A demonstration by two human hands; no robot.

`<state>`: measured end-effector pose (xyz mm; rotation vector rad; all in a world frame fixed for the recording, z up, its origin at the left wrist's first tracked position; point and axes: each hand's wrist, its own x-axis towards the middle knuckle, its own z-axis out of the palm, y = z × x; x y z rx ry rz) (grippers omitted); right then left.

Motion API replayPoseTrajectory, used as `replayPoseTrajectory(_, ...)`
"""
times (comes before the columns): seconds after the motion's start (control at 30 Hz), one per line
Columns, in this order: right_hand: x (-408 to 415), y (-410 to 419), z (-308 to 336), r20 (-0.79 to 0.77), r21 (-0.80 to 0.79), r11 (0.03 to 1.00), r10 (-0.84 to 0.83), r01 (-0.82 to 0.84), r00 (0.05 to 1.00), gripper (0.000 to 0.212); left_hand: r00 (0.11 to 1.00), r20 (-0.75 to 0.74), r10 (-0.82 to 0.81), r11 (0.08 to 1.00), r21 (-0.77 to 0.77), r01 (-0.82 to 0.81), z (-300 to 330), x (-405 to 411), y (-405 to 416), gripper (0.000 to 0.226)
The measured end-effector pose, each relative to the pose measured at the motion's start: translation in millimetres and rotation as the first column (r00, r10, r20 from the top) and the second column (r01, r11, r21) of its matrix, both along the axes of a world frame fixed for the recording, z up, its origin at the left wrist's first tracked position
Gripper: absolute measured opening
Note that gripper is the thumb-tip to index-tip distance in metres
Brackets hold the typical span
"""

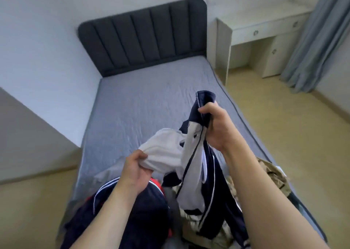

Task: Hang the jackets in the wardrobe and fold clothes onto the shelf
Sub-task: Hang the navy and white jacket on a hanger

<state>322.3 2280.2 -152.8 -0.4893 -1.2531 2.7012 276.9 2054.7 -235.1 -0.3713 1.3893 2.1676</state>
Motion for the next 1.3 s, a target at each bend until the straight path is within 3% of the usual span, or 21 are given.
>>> replayPoseTrajectory(0.1,-21,-69,68,-0.116,0.451,0.882,0.208,-0.135,0.971,0.067,0.986,-0.062,0.153,0.981,0.133,-0.144,71,-12,-82,0.051)
replayPoseTrajectory(0.17,-35,-115,107,-0.187,0.608,0.790,0.242,-0.081,0.952,0.075,0.990,-0.097,0.103,0.990,0.106,-0.093,104,-12,-137,0.057)
replayPoseTrajectory(0.23,-44,-155,143,-0.269,0.651,0.758,0.270,-0.032,0.925,0.074,0.991,-0.132,-0.001,1.000,-0.023,-0.002,131,-6,-183,0.052)
replayPoseTrajectory(0.3,-51,-189,174,-0.339,0.673,0.739,0.342,-0.028,0.877,0.072,0.984,-0.154,-0.090,0.958,-0.282,0.043,152,2,-218,0.046)
replayPoseTrajectory(0.43,-61,-258,226,-0.386,0.752,0.650,0.565,-0.106,0.729,0.070,0.971,-0.219,-0.097,0.681,-0.726,-0.095,179,20,-263,0.058)
replayPoseTrajectory(0.53,-61,-318,251,-0.398,0.789,0.591,0.701,-0.169,0.592,0.069,0.944,-0.330,-0.023,0.609,-0.753,-0.248,195,28,-295,0.082)
replayPoseTrajectory(0.63,-53,-384,266,-0.409,0.816,0.535,0.803,-0.221,0.432,0.071,0.884,-0.465,-0.046,0.656,-0.682,-0.325,222,37,-336,0.102)
replayPoseTrajectory(0.7,-49,-429,273,-0.388,0.841,0.482,0.854,-0.246,0.345,0.071,0.836,-0.541,-0.089,0.696,-0.634,-0.336,241,44,-366,0.079)
replayPoseTrajectory(0.77,-48,-474,278,-0.374,0.849,0.455,0.877,-0.267,0.302,0.069,0.816,-0.573,-0.078,0.654,-0.647,-0.392,257,51,-401,0.042)
replayPoseTrajectory(0.83,-52,-516,280,-0.378,0.855,0.452,0.879,-0.255,0.291,0.070,0.791,-0.612,0.022,0.554,-0.651,-0.519,266,58,-447,0.018)
replayPoseTrajectory(0.93,-64,-582,277,-0.358,0.877,0.425,0.889,-0.225,0.286,0.076,0.682,-0.680,0.269,0.555,-0.469,-0.687,278,75,-526,0.013)
replayPoseTrajectory(1.03,-78,-662,264,-0.230,0.964,0.260,0.921,-0.055,0.316,0.075,0.542,-0.688,0.483,0.516,-0.276,-0.811,300,88,-604,0.022)
replayPoseTrajectory(1.13,-87,-750,240,-0.142,0.990,0.132,0.912,0.052,0.385,0.076,0.461,-0.716,0.525,0.463,-0.214,-0.860,321,90,-674,0.025)
replayPoseTrajectory(1.23,-94,-839,217,-0.212,0.977,0.188,0.866,0.099,0.452,0.067,0.439,-0.740,0.509,0.419,-0.232,-0.878,332,90,-739,0.029)
replayPoseTrajectory(1.3,-96,-894,205,-0.250,0.967,0.233,0.808,0.100,0.534,0.042,0.410,-0.741,0.532,0.374,-0.229,-0.899,332,90,-783,0.029)
